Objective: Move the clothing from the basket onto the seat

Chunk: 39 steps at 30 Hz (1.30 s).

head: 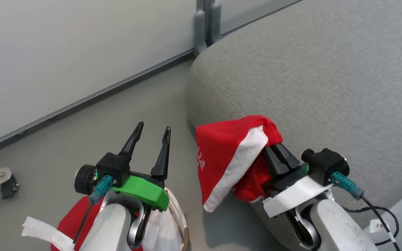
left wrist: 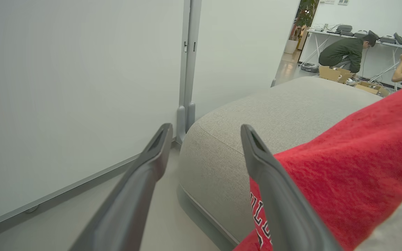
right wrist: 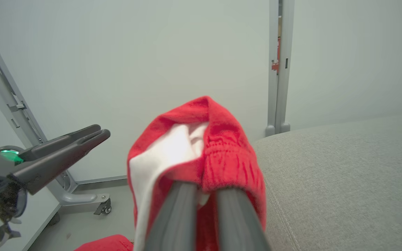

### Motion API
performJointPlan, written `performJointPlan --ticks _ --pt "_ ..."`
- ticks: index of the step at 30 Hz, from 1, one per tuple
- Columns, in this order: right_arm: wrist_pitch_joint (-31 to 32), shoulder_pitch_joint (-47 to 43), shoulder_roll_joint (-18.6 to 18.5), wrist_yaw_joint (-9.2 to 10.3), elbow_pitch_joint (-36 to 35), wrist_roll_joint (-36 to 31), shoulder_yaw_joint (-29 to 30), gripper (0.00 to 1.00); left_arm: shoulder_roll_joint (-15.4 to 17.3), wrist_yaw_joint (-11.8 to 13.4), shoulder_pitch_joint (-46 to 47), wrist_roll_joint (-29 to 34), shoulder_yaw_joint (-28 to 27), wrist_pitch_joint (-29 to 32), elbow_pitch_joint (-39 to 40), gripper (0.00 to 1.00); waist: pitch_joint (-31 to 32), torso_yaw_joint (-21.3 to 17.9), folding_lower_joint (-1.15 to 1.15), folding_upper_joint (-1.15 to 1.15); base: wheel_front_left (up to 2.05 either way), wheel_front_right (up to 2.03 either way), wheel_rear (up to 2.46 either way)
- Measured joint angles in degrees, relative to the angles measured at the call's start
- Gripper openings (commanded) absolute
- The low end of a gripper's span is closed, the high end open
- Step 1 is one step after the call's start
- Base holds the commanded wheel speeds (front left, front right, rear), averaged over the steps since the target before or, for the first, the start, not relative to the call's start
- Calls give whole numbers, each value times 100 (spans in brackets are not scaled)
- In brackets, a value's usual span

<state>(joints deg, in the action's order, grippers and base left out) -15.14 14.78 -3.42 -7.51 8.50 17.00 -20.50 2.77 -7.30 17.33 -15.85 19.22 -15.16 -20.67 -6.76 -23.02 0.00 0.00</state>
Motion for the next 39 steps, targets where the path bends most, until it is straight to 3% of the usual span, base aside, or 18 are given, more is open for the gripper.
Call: performJointPlan --ticks 8,17,25,30,39 --pt "0 321 -51 0 -420 -186 749 0 -4 -5 138 -8 387 0 29 100 -362 -580 0 0 0 0 0" --pt "1 1940 -916 -1 -471 -461 1369 0 296 -7 569 1 808 0 148 100 -1192 -692 0 0 0 0 0" --pt "0 3570 -1574 -1 197 -686 1948 0 633 -8 1295 -74 1240 -1 250 100 -2115 -480 1 0 0 0 0" --pt "0 4205 -1639 -1 943 -829 2250 0 743 -8 1655 -133 1434 0 298 100 -2661 -245 1 0 0 0 0" --pt "0 3871 -1484 -1 2256 -959 3008 0 626 -8 1805 -255 1597 -1 215 100 -3199 415 1 0 0 0 0"
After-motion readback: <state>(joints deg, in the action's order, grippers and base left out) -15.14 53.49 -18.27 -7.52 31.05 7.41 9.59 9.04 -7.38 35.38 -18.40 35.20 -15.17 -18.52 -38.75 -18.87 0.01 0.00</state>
